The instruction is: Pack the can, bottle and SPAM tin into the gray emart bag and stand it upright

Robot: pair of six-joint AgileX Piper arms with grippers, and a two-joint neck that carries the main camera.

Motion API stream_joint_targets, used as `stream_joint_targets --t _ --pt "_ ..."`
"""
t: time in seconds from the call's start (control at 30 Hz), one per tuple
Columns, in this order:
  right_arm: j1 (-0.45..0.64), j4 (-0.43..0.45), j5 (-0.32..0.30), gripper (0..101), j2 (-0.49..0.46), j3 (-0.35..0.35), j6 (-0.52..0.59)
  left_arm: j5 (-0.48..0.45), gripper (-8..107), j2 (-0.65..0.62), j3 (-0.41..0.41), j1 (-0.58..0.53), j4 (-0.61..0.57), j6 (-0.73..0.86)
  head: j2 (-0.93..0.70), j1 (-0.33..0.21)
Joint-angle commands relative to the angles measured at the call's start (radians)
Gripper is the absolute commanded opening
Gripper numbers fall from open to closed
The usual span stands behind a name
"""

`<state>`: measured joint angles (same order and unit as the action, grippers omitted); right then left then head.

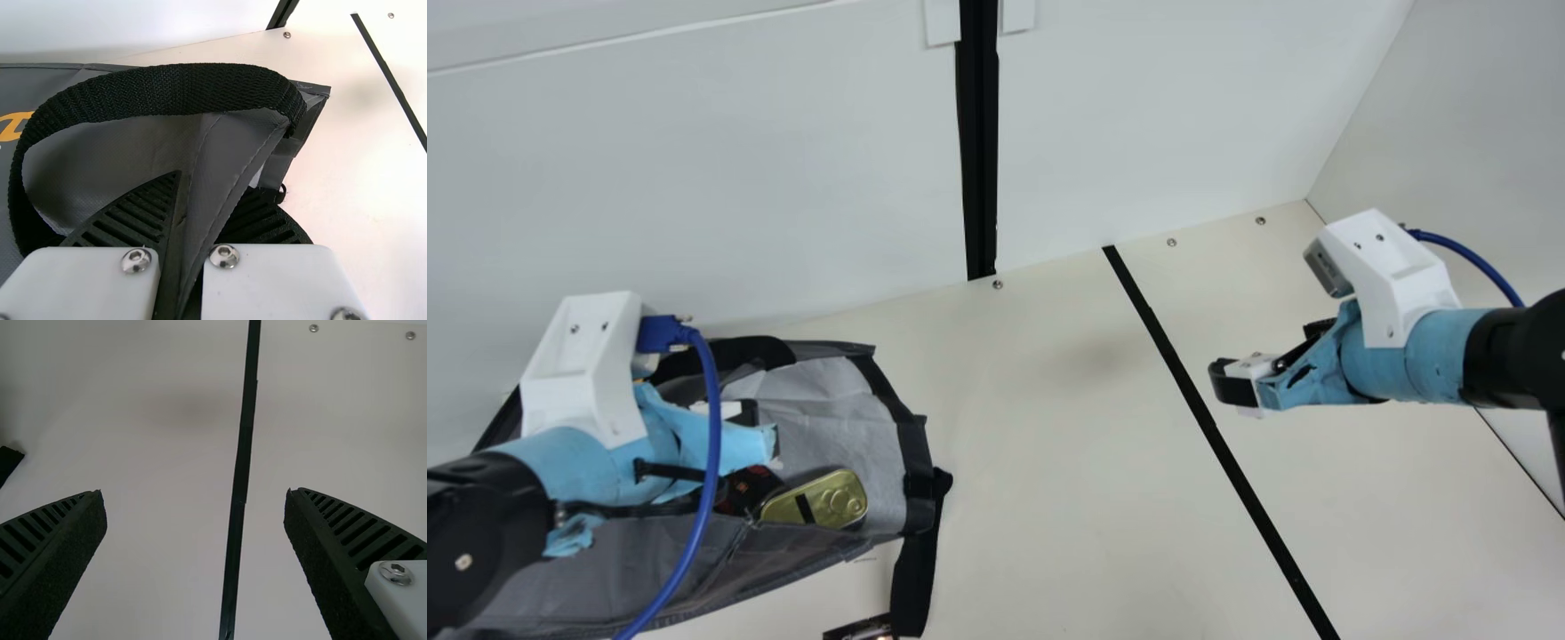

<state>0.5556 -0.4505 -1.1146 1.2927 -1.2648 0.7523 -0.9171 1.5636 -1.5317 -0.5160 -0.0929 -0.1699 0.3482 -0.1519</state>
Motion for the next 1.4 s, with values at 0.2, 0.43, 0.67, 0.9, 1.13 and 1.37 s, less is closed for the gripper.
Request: stream_joint_targets --t 0.2,0.43,0.67,0.9,1.13,1.37 --pt "0.000 -0.098 0.009 95 0.035 0.043 0.114 0.000 -8 0.000 0.000 0.000 0.000 0.000 0.001 -0.023" --pt "-0.023 -0.181 0.019 95 0.067 0.085 0.208 0.000 -8 0.000 0.000 0.000 0.000 0.000 0.001 -0.023" --pt "-0.058 -0.255 0.033 95 0.099 0.125 0.294 0.000 -8 0.000 0.000 0.000 0.000 0.000 0.001 -0.023" --pt "-0.095 -0.316 0.047 95 0.135 0.151 0.356 0.000 -8 0.000 0.000 0.000 0.000 0.000 0.001 -0.023" --pt "-0.139 -0.360 0.062 95 0.172 0.164 0.395 0.000 -8 0.000 0.000 0.000 0.000 0.000 0.001 -0.023" --pt "-0.195 -0.396 0.082 95 0.213 0.171 0.419 0.000 -8 0.000 0.000 0.000 0.000 0.000 0.001 -0.023"
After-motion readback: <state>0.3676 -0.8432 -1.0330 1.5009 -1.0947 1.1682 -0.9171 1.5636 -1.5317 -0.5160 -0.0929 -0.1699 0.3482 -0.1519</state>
